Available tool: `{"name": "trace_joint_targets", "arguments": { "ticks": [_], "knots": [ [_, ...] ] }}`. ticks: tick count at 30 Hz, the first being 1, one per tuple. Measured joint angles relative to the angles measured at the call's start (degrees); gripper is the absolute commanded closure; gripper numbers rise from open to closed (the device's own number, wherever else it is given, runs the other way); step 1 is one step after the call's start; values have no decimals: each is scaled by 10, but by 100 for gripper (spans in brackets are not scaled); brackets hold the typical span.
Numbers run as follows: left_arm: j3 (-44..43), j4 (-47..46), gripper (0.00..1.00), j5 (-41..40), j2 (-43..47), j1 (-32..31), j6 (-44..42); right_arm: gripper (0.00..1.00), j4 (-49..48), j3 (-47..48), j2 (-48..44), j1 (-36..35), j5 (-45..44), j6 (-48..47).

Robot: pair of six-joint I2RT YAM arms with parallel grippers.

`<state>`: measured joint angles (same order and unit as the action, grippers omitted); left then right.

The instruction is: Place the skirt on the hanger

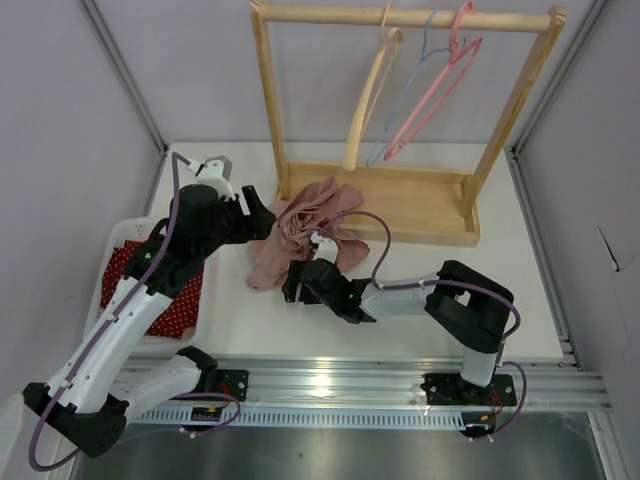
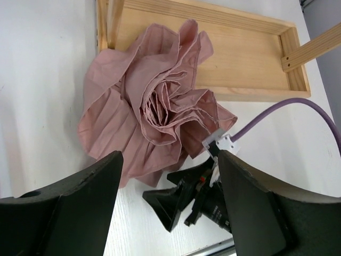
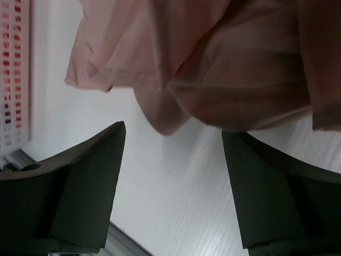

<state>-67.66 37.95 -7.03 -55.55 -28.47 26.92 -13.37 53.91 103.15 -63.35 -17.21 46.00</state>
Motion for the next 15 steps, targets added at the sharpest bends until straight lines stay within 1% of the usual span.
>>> {"name": "trace_joint_targets", "arguments": {
  "ticks": [4,5,7,8,9,10,11,13,14,15],
  "knots": [
    [7,1,23,8,9,0,0,26,-25,14,35,1,-27,25],
    [9,1,23,10,11,0,0,30,-29,14,40,1,-34,30],
    [12,1,23,14,14,0,-1,35,-33,15,47,1,-48,37],
    [14,1,23,15,16,0,-1,50,-33,18,50,1,-55,39],
    [17,1,23,16,17,0,-1,59,-33,21,52,1,-62,41],
    [21,1,23,17,19,0,-1,73,-33,23,52,1,-69,44],
    [27,1,24,17,22,0,-1,81,-34,24,52,1,-76,44],
    [38,2,26,18,27,0,-1,92,-35,27,51,1,-92,47],
    [45,2,27,19,31,0,-1,100,-32,27,48,1,-100,47],
    [50,3,28,21,33,0,0,100,-24,27,43,1,-109,46]
  ]
}}
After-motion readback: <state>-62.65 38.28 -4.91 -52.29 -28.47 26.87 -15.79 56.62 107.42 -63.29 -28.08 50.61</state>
